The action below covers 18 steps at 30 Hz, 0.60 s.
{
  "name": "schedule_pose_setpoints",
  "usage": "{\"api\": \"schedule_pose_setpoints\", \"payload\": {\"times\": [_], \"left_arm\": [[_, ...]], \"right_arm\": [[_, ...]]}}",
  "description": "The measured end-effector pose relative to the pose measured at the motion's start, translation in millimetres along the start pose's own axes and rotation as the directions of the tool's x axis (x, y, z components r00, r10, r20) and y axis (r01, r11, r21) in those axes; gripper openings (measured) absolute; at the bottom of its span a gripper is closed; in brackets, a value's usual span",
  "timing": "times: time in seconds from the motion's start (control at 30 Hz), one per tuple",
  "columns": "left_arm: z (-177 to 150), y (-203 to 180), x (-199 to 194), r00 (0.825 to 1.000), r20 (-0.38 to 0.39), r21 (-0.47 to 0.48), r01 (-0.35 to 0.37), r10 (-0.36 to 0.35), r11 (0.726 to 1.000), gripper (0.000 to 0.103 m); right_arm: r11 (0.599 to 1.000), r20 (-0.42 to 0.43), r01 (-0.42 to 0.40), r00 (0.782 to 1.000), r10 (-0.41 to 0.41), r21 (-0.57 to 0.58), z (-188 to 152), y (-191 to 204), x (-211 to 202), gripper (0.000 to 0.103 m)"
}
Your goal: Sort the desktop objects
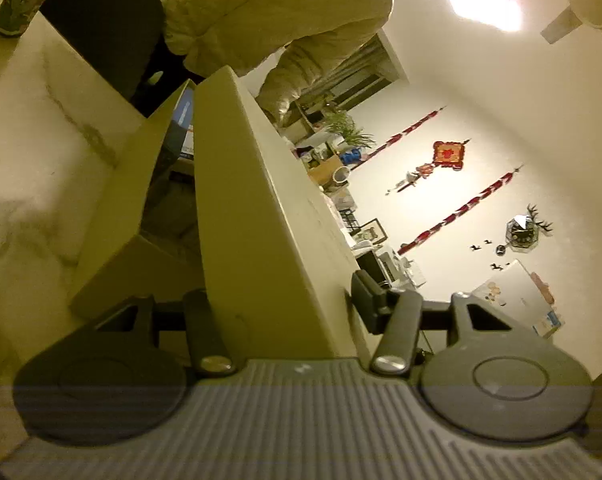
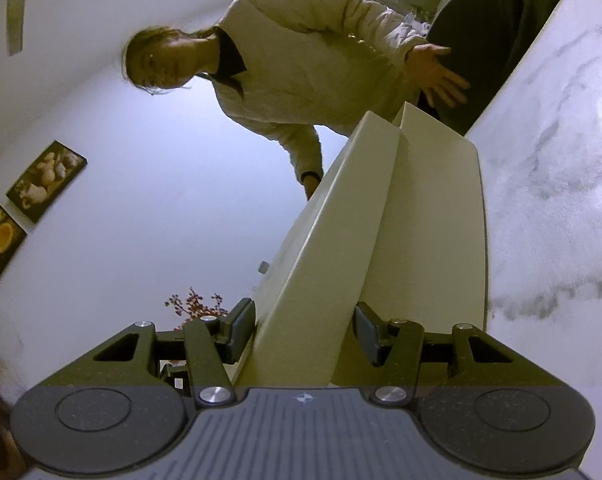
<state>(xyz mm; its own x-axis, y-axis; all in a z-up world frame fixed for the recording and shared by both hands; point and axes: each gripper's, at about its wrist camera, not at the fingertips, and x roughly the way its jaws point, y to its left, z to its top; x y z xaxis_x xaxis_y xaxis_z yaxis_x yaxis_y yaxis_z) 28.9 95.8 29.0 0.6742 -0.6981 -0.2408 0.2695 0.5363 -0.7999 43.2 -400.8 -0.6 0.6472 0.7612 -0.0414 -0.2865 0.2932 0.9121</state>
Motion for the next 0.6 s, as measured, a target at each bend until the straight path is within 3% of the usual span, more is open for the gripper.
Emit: {"api": "schedule_pose_setpoints", "payload": {"times": [0.4, 0.6], "left_arm": [[-4.5, 7.4, -2.5, 0.999, -0.026, 0.005, -0.023, 0.023, 1.0, 0.053], [-1.3, 22.2, 3.4, 0.991, -0.125, -0.029, -0.047, 0.043, 0.999, 0.068]], "right_arm": [[1.0, -0.005, -0.002, 1.0, 0.002, 0.019, -1.9, -3.8, 1.3, 0.057], [1.0, -0.014, 0.019, 1.0, -0.019, 0.013, -2.6, -0.7, 3.4, 0.057]]}}
